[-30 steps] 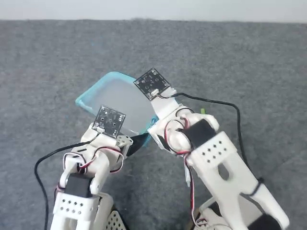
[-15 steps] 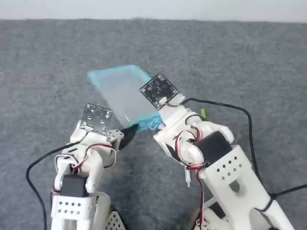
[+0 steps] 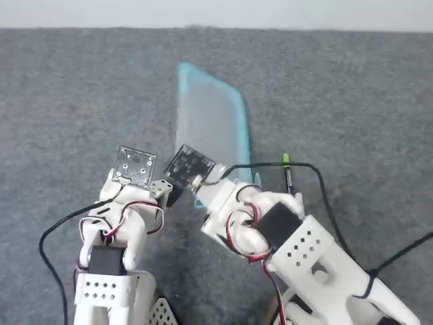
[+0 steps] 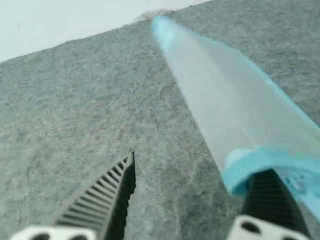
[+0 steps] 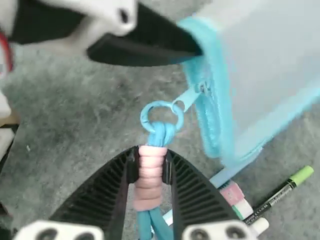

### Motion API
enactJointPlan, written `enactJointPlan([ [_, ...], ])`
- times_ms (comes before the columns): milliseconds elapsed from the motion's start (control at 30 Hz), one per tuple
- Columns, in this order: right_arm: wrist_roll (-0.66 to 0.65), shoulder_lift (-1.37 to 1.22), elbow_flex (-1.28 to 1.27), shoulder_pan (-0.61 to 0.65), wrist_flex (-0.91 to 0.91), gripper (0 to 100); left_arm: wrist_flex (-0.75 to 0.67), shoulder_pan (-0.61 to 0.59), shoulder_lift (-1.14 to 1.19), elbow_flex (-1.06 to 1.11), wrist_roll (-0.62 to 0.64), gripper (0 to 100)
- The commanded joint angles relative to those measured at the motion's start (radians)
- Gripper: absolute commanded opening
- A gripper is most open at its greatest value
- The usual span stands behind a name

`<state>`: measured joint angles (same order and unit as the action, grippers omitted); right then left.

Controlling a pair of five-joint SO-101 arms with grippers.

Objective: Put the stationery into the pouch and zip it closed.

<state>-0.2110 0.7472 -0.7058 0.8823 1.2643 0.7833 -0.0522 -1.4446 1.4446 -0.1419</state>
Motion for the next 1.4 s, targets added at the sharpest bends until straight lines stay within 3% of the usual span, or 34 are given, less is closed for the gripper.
enactJointPlan([
  [0, -0.025, 0.047, -0.008, 0.056, -0.022, 0.6, -0.097, 0.032, 0.012, 0.025, 0.026, 33],
  [167, -0.029, 0.09, -0.031, 0.085, -0.03, 0.6, -0.227, 0.089, 0.012, 0.097, 0.026, 33],
  [667, -0.058, 0.153, -0.11, 0.15, -0.035, 0.6, -0.287, 0.163, 0.012, 0.105, 0.028, 32],
  [933, -0.095, 0.154, -0.135, 0.145, -0.025, 0.6, -0.288, 0.158, 0.012, 0.105, 0.028, 5],
  [1133, -0.101, 0.153, -0.129, 0.007, -0.03, 0.6, -0.284, 0.141, 0.011, 0.13, 0.028, 1],
  [1367, -0.1, 0.151, -0.077, -0.232, -0.028, 0.6, -0.279, -0.068, 0.014, 0.127, 0.117, 1],
])
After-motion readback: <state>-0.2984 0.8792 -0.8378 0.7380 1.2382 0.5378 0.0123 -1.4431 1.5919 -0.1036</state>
